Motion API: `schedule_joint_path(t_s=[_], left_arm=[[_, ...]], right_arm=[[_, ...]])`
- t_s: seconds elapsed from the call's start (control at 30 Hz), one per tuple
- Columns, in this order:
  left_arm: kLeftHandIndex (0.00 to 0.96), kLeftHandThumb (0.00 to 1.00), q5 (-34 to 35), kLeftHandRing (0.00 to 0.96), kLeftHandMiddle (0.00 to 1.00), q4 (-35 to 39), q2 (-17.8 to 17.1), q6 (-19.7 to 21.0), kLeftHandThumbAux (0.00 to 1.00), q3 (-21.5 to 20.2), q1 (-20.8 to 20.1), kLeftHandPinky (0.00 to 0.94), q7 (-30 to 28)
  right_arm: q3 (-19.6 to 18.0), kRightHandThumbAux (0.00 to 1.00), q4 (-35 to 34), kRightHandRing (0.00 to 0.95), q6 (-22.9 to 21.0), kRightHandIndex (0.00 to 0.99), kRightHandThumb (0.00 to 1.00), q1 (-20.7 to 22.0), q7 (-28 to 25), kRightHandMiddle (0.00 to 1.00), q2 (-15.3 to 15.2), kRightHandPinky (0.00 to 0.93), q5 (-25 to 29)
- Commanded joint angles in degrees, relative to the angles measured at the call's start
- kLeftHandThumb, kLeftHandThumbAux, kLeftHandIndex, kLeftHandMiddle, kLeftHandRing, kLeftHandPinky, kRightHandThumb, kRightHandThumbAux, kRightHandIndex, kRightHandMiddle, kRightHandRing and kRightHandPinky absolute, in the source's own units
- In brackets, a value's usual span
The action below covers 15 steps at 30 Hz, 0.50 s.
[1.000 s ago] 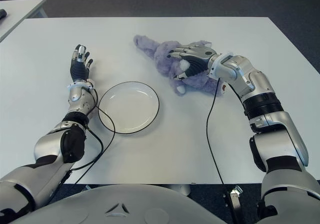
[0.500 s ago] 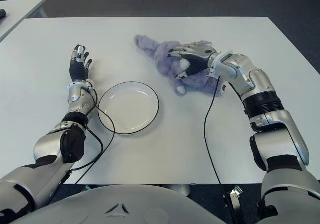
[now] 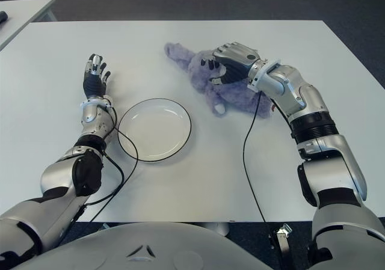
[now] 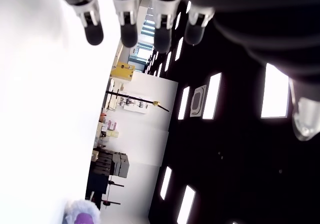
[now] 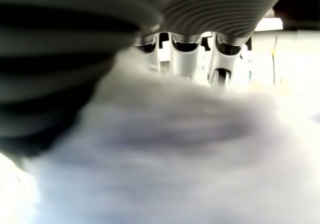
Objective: Put the doll into the plate.
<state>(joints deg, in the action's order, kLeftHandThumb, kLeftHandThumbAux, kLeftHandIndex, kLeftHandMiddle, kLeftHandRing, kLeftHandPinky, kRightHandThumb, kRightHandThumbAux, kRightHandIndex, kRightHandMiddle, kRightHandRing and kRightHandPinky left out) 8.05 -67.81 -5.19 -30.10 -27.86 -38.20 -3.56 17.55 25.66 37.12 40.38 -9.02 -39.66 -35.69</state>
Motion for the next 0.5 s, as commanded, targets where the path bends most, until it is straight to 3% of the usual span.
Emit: schedule_joint_path(t_s=[0.03, 0.1, 0.17, 0.5], left_arm=[[0.039, 0.0, 2.1, 0.065, 0.1, -8.1, 3.5, 2.8, 0.411, -1.4, 14.7, 0.016, -1.3], [0.04, 0.0, 2.1, 0.064, 0.099, -8.1, 3.5, 2.7, 0.411, -1.5, 14.8, 0.014, -1.3], [0.04, 0.0, 1.8, 0.064, 0.098, -8.1, 3.5, 2.7, 0.411, -1.3, 14.8, 0.014, -1.1], [0.036, 0.0, 1.9, 0.066, 0.098, -8.0, 3.7, 2.3, 0.41, -1.4, 14.8, 0.018, -1.1]], right_arm=[[-1.7, 0.718, 1.4, 0.832, 9.2, 0.714, 0.473, -2.5, 11.3, 0.846, 2.1, 0.844, -0.7], [-1.7, 0.733, 2.9, 0.844, 12.3, 0.733, 0.438, -1.8, 15.2, 0.862, 2.6, 0.857, -2.1], [-1.4, 0.727, 4.2, 0.839, 14.7, 0.72, 0.485, -1.0, 18.4, 0.854, 3.3, 0.852, -3.2], [-0.7, 0.733, 9.9, 0.827, 21.3, 0.709, 0.529, 2.8, 32.3, 0.833, 5.7, 0.838, -8.3]])
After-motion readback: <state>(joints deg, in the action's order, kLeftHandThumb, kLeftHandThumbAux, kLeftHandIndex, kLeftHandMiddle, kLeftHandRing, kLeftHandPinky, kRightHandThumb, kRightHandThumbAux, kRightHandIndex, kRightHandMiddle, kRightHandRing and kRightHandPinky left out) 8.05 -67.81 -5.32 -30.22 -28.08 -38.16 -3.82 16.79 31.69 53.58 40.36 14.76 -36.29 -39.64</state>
